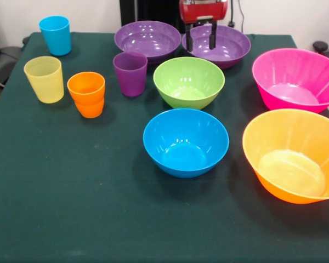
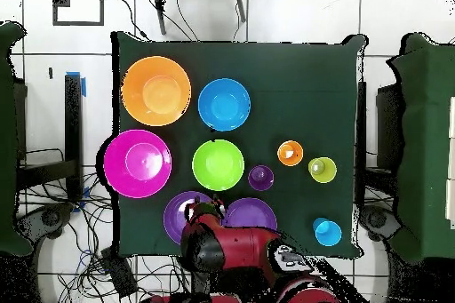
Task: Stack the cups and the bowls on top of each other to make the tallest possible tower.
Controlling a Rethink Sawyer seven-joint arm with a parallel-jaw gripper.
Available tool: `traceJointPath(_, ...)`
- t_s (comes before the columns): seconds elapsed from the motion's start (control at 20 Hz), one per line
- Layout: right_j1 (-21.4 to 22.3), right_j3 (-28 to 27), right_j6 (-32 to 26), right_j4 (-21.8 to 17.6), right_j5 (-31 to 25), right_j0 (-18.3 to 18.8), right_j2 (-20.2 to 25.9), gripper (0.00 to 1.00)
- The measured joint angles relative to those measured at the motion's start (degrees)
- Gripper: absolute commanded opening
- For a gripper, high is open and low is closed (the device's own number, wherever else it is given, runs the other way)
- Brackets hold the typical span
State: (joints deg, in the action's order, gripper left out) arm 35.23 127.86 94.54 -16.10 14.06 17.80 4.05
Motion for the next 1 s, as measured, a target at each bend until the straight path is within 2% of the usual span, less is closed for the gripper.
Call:
traceJointPath(0.25,0.38,0.0,0.0,-0.15,-1.31,0.03,0.01,1.0)
traceJointPath(0.6,-1.42,-0.02,0.0,-1.9,-1.39,0.87,0.07,1.0)
traceJointPath(1.0,-6.49,-1.14,0.0,-7.39,-1.37,7.42,1.65,1.0)
